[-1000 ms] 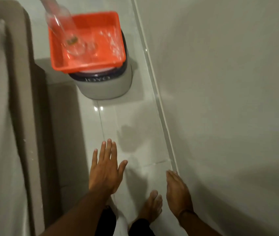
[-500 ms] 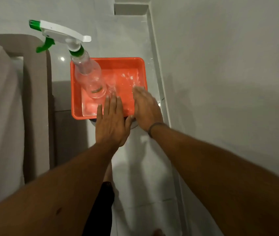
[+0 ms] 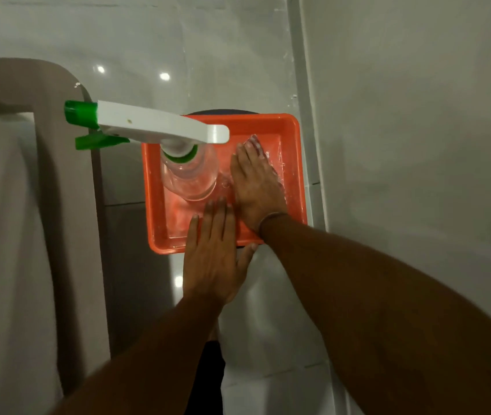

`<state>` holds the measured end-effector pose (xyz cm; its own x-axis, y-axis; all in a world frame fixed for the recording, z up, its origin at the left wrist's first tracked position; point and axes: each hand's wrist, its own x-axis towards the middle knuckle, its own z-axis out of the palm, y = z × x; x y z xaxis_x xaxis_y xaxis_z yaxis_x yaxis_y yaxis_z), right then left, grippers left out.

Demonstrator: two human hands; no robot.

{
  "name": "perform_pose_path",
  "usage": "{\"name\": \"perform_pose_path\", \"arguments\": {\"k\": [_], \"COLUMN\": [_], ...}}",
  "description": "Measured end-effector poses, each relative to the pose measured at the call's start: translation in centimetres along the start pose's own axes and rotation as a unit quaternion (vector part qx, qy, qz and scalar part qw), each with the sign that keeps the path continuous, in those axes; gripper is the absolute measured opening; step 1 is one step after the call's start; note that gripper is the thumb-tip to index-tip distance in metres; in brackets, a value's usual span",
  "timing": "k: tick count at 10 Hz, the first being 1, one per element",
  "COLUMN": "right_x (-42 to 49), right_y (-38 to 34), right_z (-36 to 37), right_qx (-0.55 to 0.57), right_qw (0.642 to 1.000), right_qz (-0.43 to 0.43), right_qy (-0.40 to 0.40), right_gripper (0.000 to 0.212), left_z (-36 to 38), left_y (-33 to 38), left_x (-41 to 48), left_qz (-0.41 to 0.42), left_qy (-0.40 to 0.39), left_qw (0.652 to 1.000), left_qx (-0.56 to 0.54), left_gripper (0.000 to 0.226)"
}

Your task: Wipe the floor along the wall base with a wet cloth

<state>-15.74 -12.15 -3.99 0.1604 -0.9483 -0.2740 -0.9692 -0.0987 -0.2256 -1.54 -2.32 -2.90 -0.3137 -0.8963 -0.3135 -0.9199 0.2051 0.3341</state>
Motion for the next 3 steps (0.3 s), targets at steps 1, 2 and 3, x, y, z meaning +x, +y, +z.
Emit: {"name": "perform_pose_path", "arguments": {"k": [1,2,3], "right_x": [-0.2,-1.7,-6.0], "right_y": [-0.5,-0.7,-1.3], "right_z": [-0.3,-2.2,-4.7], "right_qx": [0.002,0.026,0.061], "right_qw": [0.999,0.999,0.995], "right_qz": [0.000,0.025,0.057], "right_qy": [-0.034,-0.023,0.050], "right_gripper": [0.071,0.070,0.067], "left_z": [-0.5,-2.3,-4.7], "left_y": [0.1,0.4,2.4], "left_x": [-0.1,-0.5,-2.7], "left_qz": [0.010,0.004,0.036], "left_qy": [0.013,-0.012,0.001], "left_qw": [1.000,0.999,0.999], "left_qx": [-0.019,-0.032,-0.013], "left_gripper": [0.087,0.088,0.089]}}
